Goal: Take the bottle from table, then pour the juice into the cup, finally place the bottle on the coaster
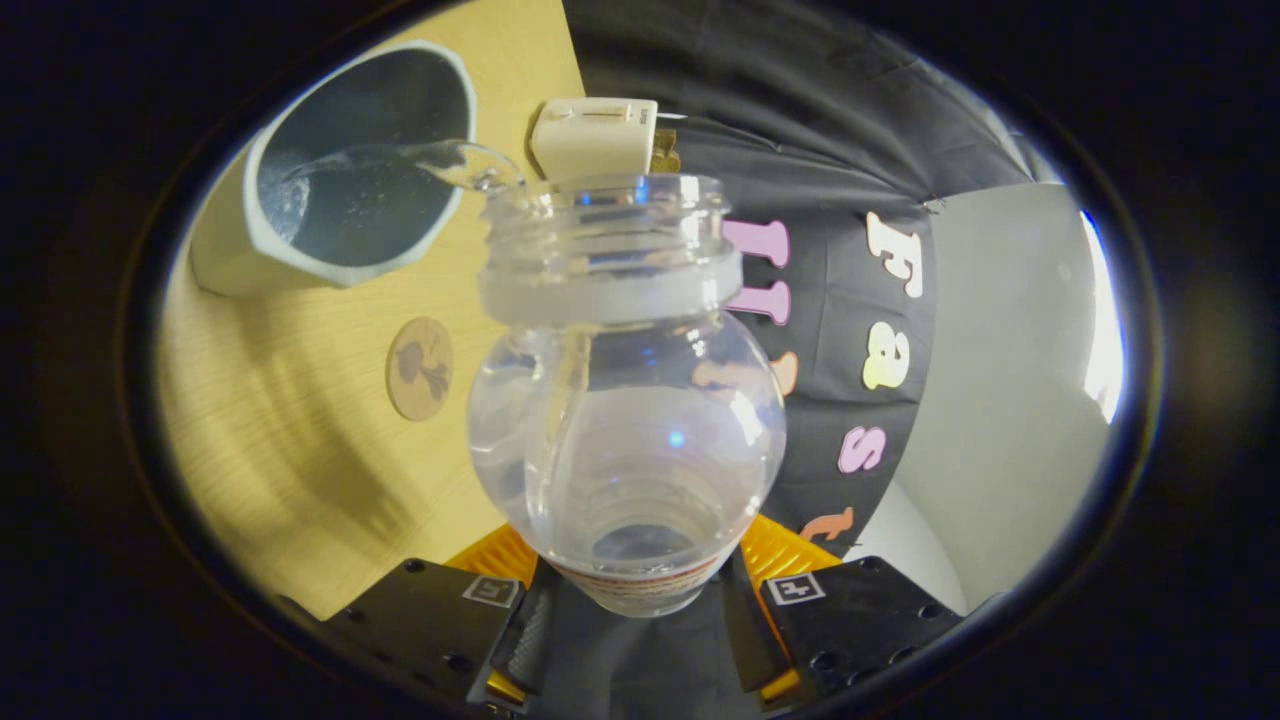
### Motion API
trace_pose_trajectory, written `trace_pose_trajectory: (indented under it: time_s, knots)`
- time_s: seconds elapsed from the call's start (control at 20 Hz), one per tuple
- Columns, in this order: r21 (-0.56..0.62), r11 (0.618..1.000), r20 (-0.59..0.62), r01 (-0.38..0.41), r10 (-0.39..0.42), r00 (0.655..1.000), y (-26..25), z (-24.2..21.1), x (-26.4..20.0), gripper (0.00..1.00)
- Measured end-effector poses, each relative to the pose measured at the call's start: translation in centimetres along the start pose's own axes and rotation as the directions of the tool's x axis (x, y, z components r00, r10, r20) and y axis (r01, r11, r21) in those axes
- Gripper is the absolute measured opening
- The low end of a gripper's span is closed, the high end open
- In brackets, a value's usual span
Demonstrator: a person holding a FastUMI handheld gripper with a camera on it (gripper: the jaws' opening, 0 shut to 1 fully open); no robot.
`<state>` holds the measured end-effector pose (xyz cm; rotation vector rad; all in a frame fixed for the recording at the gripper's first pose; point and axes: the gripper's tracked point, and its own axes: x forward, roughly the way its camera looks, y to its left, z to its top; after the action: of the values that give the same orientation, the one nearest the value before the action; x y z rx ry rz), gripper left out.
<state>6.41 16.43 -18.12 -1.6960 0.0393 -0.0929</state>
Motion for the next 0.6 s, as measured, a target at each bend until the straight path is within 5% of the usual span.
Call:
trace_pose_trajectory:
  time_s: [0.6]
  knots:
    - [-0.034, 0.999, 0.041, 0.041, -0.039, 0.998, -0.72, 1.07, -0.03, 0.74]
